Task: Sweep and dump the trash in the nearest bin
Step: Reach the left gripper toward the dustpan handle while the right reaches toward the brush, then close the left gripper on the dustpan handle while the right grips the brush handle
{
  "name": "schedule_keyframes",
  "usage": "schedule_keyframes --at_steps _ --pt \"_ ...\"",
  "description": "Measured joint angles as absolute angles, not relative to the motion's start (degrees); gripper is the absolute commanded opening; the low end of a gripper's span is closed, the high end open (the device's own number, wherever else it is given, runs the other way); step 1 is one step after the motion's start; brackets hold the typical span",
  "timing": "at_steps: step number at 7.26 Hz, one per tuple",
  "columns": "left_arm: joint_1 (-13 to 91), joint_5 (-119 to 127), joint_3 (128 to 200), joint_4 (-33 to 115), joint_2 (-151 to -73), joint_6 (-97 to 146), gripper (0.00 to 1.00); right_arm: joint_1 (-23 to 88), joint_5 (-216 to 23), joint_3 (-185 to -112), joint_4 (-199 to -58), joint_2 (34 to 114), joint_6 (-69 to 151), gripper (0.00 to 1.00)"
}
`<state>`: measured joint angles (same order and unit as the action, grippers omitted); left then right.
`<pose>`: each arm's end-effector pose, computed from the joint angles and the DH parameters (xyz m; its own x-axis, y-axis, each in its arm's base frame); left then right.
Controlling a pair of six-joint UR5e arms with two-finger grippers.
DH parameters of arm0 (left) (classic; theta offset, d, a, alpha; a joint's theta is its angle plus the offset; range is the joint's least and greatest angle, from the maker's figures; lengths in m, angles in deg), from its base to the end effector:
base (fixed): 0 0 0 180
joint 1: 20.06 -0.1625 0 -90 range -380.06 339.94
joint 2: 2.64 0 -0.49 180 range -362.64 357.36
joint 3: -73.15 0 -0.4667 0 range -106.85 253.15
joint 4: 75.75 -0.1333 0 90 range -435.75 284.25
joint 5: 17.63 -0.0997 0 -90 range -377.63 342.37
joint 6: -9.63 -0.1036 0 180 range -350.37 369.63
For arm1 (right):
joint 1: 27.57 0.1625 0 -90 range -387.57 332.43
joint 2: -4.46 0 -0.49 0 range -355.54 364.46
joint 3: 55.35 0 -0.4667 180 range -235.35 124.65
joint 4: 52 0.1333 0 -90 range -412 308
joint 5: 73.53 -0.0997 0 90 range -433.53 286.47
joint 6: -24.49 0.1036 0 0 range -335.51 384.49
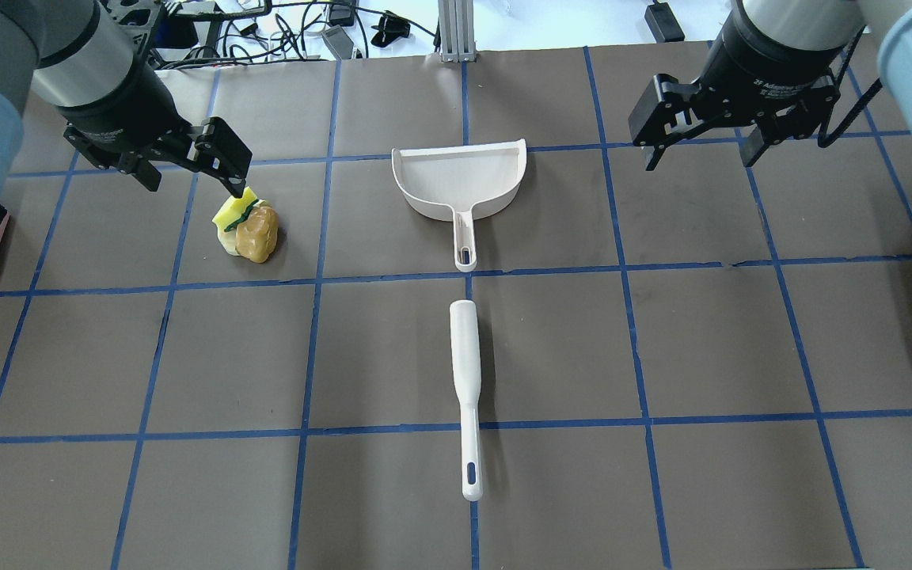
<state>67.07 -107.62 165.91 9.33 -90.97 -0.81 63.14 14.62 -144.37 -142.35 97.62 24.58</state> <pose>-0.1052 -0.5647 0.5467 -0.9913 0.1313 -0.0119 0.1318 0.9891 -0.0657 0.1434 -0.5442 0.5900 -0.9994 -0.0133 -0.0323 -0.0108 0.9969 -0.0782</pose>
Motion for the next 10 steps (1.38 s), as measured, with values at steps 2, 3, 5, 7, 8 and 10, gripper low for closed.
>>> schedule_keyframes --at_steps 2,3,5,7,8,10 --pt "66.9 -107.6 166.0 11.3 -91.1 -0.4 1.0 63.1 14.6 -144.4 -142.4 97.6 24.6 1.0" --pt "66.9 -107.6 165.9 11.5 -91.7 0.5 1.0 63.1 14.6 -144.4 -142.2 97.6 24.5 1.0" --pt "67.2 -107.8 165.3 7.7 -94.7 3.1 1.0 63.2 14.6 -144.7 -139.3 97.6 23.9 1.0" --pt "69.1 -107.3 163.5 4.9 -98.6 6.0 1.0 65.4 14.5 -146.2 -134.4 98.4 24.6 0.98" --pt "71.0 -107.1 162.1 4.3 -101.1 8.6 1.0 67.9 14.5 -148.1 -132.0 99.3 26.5 0.88" --pt "74.8 -106.9 158.2 2.2 -106.8 12.2 0.97 74.8 14.4 -154.8 -131.7 101.1 33.0 0.91"
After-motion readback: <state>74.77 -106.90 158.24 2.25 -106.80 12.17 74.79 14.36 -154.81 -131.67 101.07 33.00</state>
